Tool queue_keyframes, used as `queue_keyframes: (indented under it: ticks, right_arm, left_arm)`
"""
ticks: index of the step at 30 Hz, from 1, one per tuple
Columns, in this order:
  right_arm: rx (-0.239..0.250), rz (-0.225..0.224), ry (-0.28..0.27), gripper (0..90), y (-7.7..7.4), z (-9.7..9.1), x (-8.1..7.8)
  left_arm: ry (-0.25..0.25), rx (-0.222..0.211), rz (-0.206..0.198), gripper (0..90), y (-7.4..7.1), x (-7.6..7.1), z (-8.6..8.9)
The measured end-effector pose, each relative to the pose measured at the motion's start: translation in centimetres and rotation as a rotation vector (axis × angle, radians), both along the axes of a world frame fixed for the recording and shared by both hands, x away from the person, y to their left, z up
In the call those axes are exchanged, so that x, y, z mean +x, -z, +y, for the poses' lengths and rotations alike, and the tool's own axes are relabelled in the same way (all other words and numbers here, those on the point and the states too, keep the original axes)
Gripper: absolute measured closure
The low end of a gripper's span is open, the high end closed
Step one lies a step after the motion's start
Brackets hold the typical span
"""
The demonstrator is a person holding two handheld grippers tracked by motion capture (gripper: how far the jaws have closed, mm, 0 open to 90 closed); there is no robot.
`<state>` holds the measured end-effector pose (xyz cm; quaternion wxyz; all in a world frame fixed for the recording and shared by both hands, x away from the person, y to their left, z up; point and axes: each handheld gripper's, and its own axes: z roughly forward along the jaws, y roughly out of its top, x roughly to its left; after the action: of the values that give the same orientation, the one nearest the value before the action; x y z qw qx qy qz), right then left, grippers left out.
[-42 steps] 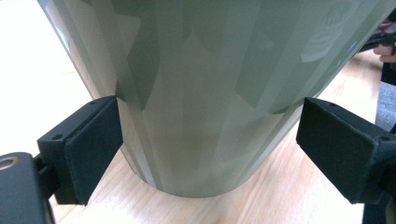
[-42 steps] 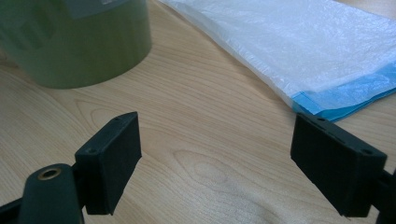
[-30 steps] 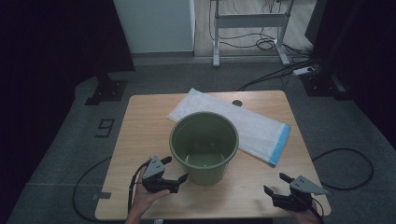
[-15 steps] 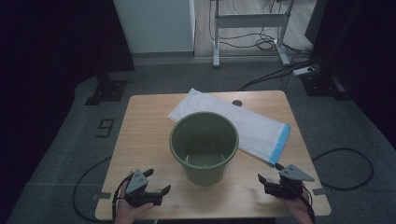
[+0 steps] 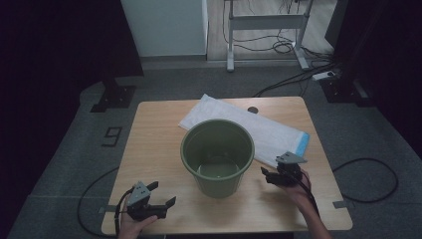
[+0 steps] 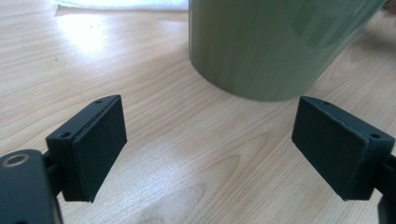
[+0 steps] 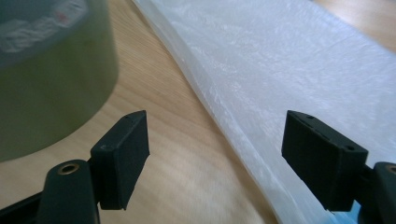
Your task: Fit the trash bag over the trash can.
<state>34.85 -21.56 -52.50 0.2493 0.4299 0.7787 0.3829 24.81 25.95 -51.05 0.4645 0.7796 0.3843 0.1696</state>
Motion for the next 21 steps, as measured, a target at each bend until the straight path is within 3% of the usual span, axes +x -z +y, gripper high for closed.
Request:
queue_keyframes:
  ticks: [9, 20, 21]
  right_arm:
    - [-0.013, 0.051, 0.026, 27.2, 1.6, 1.4, 3.0]
    - [-0.04, 0.094, 0.035, 42.6, 2.5, 1.4, 3.8]
    - [-0.029, 0.094, 0.042, 47.0, 2.5, 1.3, 3.8]
  left_arm:
    - [-0.008, -0.002, 0.009, 9.9, 0.2, 0.0, 0.5]
    - [-0.012, 0.007, 0.023, 10.9, 0.5, 0.0, 0.6]
    - [-0.013, 0.01, 0.026, 11.0, 0.6, 0.0, 0.6]
